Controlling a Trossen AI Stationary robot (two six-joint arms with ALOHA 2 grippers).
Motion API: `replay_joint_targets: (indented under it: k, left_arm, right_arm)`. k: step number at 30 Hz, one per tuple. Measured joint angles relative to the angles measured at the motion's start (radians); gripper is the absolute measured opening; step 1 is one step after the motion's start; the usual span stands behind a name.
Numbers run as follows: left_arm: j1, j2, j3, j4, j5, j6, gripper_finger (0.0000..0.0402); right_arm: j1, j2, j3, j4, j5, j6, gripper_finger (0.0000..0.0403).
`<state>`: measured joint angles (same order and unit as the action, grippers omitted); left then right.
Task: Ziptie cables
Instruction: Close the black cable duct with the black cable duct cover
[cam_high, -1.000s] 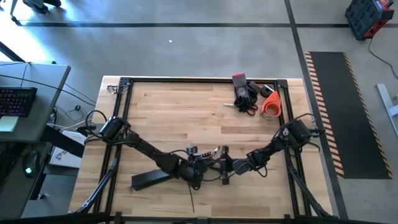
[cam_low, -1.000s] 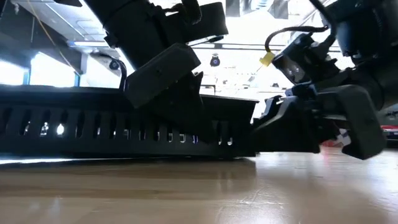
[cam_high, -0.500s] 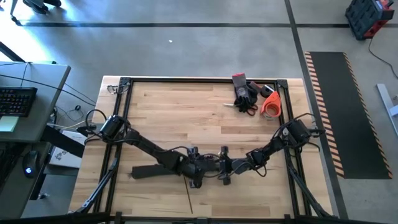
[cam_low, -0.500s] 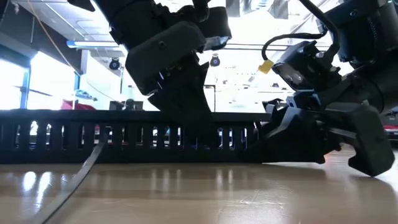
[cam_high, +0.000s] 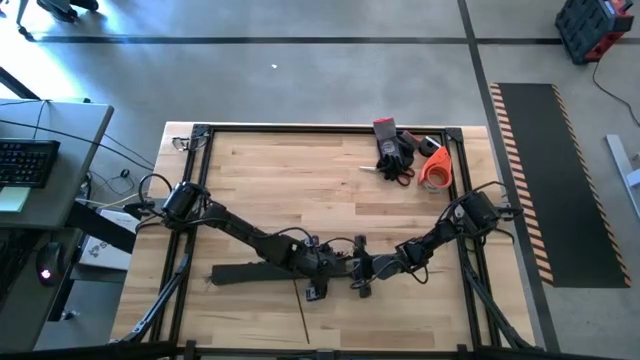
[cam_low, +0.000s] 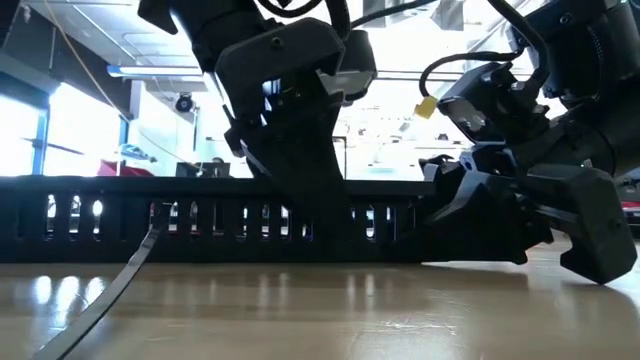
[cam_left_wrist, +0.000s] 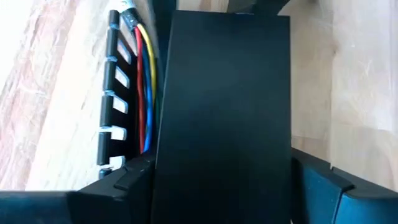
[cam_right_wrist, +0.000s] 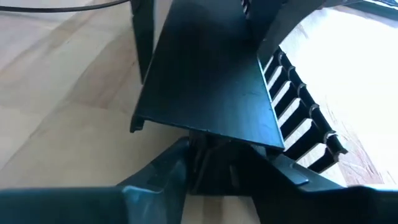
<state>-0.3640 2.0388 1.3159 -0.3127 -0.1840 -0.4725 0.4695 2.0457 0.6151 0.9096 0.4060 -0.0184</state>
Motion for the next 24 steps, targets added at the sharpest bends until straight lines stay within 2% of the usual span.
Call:
replay_joint_targets:
  k: [7, 10, 24]
  left_arm:
    - [0.015, 0.0, 0.0, 0.0, 0.003, -0.031, 0.0196]
    - [0.02, 0.0, 0.0, -0.004, -0.001, -0.046, 0.0196]
    - [0.014, -0.026, -0.001, -0.027, -0.098, -0.046, 0.0196]
  right_arm:
    - [0.0, 0.0, 0.0, -0.007, -0.001, 0.02, 0.0041]
    - [0.0, 0.0, 0.0, -0.008, -0.003, 0.02, 0.0008]
    - [0.0, -0.002, 0.0, -0.039, -0.002, 0.02, 0.0001]
